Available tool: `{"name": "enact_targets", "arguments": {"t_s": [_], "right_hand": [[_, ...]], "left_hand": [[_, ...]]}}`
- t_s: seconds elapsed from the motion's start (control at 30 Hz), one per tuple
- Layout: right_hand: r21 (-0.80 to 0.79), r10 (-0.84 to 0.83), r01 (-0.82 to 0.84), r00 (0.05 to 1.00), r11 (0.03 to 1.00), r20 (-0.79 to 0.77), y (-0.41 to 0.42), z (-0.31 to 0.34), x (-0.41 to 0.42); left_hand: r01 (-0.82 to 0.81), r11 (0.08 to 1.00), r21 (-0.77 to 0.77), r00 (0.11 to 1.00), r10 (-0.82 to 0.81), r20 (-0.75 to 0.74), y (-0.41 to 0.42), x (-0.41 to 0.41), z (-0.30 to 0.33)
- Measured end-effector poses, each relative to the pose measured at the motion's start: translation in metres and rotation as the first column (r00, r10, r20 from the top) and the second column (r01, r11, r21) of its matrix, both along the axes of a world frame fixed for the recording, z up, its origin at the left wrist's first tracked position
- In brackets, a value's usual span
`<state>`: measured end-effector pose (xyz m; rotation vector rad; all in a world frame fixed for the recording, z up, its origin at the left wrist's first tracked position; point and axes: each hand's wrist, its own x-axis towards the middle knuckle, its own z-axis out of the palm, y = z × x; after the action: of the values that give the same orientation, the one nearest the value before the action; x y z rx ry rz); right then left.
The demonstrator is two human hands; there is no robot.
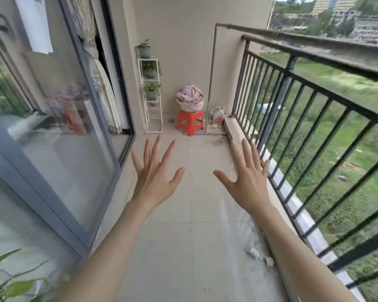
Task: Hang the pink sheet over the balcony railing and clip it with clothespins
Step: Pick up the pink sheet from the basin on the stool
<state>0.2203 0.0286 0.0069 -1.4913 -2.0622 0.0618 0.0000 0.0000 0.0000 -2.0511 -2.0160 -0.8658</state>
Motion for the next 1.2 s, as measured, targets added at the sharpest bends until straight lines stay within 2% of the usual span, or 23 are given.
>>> {"name": "enact_targets", "arguments": {"t_s": [0.13, 0.37, 0.67, 0.97, 1.2], "right_hand": [[-0.168, -0.057, 0.072, 0.994, 0.983, 0.090, 0.017, -0.048, 0.005], [-0.266, -0.030, 0.057, 0.994, 0.962, 0.104, 0.102, -0.103, -0.020], [-0.252, -0.036, 0.053, 0.997, 0.966, 0.071, 0.286, -0.086, -0.094], [-0.319, -0.021, 0.059, 0.992, 0.946, 0.122, 0.453, -0.122, -0.136], [-0.327, -0.027, 0.055, 0.995, 0.943, 0.092, 0.641, -0.124, -0.158]], "left_hand": [[-0.057, 0.990, -0.129, 0.998, 0.058, 0.008, 0.014, -0.012, -0.051], [-0.088, 0.955, -0.284, 0.988, 0.120, 0.095, 0.085, -0.057, -0.124], [-0.063, 0.957, -0.284, 0.987, 0.103, 0.126, 0.263, -0.139, -0.110], [-0.036, 0.899, -0.436, 0.993, 0.080, 0.083, 0.414, -0.172, -0.147], [-0.059, 0.904, -0.423, 0.996, 0.085, 0.042, 0.606, -0.198, -0.142]]}}
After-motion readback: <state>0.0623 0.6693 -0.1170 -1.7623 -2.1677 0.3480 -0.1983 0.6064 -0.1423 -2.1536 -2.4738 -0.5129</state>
